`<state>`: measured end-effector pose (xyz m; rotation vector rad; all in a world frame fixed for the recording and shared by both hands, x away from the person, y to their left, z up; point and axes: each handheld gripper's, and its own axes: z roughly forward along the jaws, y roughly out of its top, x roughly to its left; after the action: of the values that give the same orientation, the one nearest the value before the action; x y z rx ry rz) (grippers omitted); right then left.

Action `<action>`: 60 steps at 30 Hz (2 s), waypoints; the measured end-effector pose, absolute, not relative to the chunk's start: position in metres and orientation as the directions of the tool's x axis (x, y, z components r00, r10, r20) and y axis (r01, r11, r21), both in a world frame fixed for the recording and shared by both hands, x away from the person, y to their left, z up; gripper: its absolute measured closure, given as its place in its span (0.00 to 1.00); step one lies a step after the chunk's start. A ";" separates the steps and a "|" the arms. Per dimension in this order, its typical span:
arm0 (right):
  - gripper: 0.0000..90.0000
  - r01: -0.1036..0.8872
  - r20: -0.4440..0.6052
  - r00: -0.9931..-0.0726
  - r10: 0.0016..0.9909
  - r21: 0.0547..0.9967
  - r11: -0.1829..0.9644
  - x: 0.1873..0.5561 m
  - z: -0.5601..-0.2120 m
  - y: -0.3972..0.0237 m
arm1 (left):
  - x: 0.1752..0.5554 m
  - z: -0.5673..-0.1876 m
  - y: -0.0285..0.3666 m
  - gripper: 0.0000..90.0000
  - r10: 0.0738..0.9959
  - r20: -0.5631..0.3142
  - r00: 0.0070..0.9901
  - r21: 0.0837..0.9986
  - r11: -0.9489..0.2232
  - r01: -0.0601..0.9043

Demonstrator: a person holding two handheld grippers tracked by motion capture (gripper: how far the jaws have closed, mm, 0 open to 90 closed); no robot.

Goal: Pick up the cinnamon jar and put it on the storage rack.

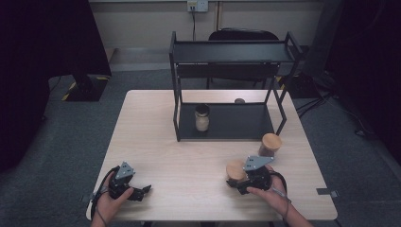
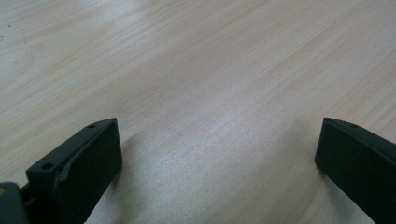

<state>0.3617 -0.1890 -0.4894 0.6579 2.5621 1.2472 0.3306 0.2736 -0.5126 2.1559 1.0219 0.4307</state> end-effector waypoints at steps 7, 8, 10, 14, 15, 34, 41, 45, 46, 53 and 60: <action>0.28 0.301 -0.006 -0.869 0.495 0.787 0.538 0.370 -0.483 -0.185 | 0.331 -0.513 0.274 0.00 0.774 0.000 0.633 0.716 -0.442 0.541; 0.28 0.303 -0.005 -0.868 0.497 0.788 0.536 0.371 -0.482 -0.184 | 0.331 -0.513 0.274 0.00 0.774 0.000 0.633 0.716 -0.442 0.540; 0.28 0.304 -0.008 -0.865 0.502 0.788 0.536 0.374 -0.480 -0.182 | 0.331 -0.513 0.274 0.00 0.774 0.000 0.633 0.716 -0.442 0.541; 0.28 0.307 -0.011 -0.863 0.506 0.783 0.541 0.378 -0.478 -0.180 | 0.331 -0.513 0.274 0.00 0.774 0.000 0.633 0.716 -0.442 0.540; 0.28 0.308 -0.012 -0.862 0.507 0.781 0.543 0.379 -0.478 -0.179 | 0.331 -0.513 0.274 0.00 0.774 0.000 0.633 0.716 -0.442 0.540; 0.28 0.338 -0.001 -0.840 0.542 0.780 0.526 0.398 -0.470 -0.168 | 0.331 -0.513 0.274 0.00 0.773 0.003 0.635 0.715 -0.445 0.539; 0.28 0.355 0.009 -0.830 0.557 0.780 0.516 0.406 -0.468 -0.167 | 0.331 -0.513 0.274 0.00 0.773 0.003 0.634 0.715 -0.445 0.539; 0.28 0.368 0.017 -0.820 0.572 0.781 0.505 0.411 -0.466 -0.167 | 0.331 -0.513 0.274 0.00 0.773 0.003 0.634 0.715 -0.445 0.539; 0.28 0.370 0.018 -0.818 0.574 0.781 0.503 0.412 -0.465 -0.167 | 0.331 -0.513 0.274 0.00 0.773 0.003 0.634 0.715 -0.445 0.539; 0.28 0.381 0.017 -0.810 0.586 0.776 0.504 0.418 -0.463 -0.167 | 0.331 -0.513 0.274 0.00 0.773 0.003 0.634 0.715 -0.445 0.539; 0.28 0.395 0.021 -0.802 0.597 0.769 0.503 0.425 -0.466 -0.166 | 0.331 -0.513 0.274 0.00 0.773 0.003 0.634 0.715 -0.445 0.539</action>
<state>0.4253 -0.1656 -0.4663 0.8418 2.5010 1.1836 0.3307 0.2738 -0.5125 2.1583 1.0193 0.4328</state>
